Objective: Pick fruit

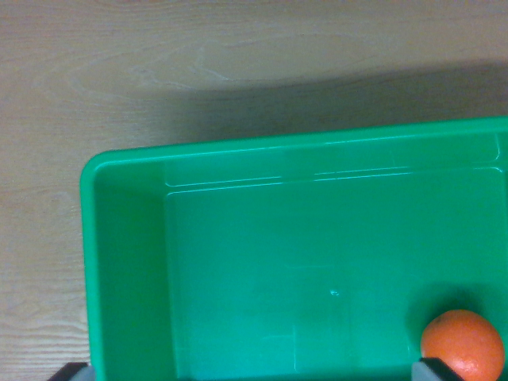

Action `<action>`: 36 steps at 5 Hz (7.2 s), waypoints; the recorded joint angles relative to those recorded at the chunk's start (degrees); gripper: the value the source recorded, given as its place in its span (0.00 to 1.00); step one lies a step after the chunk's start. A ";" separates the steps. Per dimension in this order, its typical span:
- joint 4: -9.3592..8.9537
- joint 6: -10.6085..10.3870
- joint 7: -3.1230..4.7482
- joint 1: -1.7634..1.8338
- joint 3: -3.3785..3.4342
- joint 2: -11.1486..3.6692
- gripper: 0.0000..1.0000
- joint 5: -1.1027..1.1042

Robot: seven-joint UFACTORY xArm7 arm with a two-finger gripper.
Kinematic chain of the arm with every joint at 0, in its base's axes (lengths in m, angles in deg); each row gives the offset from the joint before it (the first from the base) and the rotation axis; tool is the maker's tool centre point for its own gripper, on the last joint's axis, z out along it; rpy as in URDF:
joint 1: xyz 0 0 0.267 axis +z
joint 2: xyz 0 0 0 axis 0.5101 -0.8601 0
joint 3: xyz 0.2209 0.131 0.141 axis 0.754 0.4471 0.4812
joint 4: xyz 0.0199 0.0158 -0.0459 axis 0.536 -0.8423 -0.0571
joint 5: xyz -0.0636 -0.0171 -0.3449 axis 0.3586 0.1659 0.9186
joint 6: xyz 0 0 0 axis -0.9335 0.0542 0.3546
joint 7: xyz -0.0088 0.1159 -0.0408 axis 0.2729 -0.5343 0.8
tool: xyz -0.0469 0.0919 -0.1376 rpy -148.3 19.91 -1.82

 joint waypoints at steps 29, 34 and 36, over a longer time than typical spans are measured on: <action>-34.91 -36.56 -3.79 -11.21 -5.60 -8.76 0.00 2.05; -38.59 -40.41 -4.19 -12.39 -6.19 -9.69 0.00 2.26; -40.12 -42.02 -4.36 -12.88 -6.44 -10.07 0.00 2.35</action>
